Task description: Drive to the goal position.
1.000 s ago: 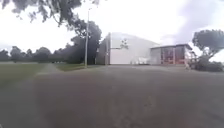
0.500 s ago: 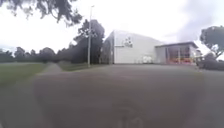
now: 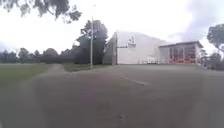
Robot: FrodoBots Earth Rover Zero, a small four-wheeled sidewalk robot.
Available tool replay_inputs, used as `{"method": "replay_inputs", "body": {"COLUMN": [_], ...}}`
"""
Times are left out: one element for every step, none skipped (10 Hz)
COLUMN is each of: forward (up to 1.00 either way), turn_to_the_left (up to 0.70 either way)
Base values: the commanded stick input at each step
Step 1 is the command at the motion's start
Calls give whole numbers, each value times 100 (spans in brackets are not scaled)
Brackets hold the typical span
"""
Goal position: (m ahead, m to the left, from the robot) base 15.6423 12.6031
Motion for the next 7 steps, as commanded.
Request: {"method": "replay_inputs", "body": {"forward": [100, 100, 100, 100, 100, 100, 100], "turn_to_the_left": [0, 0, 0, 0, 0, 0, 0]}}
